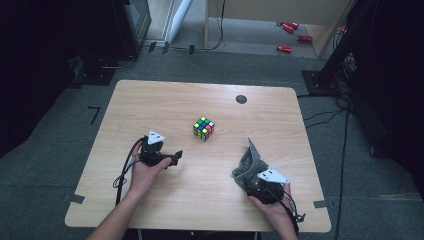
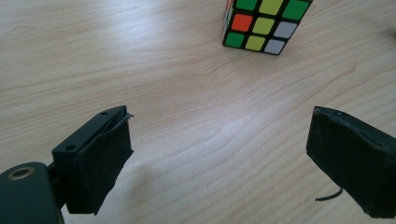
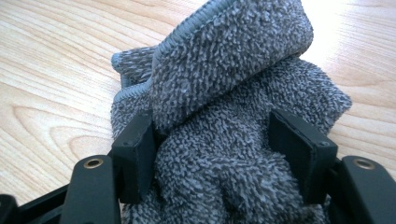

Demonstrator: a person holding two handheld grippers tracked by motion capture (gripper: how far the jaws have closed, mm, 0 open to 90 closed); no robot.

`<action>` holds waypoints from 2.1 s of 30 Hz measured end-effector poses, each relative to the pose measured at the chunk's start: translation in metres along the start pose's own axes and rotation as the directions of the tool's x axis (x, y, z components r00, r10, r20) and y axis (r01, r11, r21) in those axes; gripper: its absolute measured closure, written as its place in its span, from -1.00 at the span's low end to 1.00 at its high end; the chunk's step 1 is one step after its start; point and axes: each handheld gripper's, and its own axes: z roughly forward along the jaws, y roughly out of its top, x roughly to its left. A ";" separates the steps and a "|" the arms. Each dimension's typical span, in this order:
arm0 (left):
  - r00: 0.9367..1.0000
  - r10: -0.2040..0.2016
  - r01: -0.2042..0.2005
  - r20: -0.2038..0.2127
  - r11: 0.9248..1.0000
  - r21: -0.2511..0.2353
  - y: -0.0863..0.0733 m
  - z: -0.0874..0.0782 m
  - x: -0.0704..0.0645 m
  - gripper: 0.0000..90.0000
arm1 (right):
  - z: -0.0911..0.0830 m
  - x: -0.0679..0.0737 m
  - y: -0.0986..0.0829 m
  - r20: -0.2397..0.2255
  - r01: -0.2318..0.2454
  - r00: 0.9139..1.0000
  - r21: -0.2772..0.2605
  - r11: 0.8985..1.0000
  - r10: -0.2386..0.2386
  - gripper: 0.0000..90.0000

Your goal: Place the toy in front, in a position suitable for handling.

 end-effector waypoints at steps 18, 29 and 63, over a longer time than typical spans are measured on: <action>0.999 0.031 -0.031 -0.014 0.999 0.011 0.029 0.056 -0.036 -0.84 | 0.000 0.000 0.000 0.000 0.001 1.000 -0.003 1.000 -0.001 -0.22; 0.999 0.007 -0.006 -0.032 1.000 0.025 0.041 0.088 -0.042 -0.84 | 0.000 0.001 -0.001 0.004 0.001 1.000 -0.006 1.000 -0.001 -0.21; 0.997 0.064 -0.065 -0.033 0.998 -0.025 0.054 0.077 -0.046 -0.27 | 0.000 0.000 0.000 -0.007 0.012 1.000 -0.002 1.000 -0.012 -0.22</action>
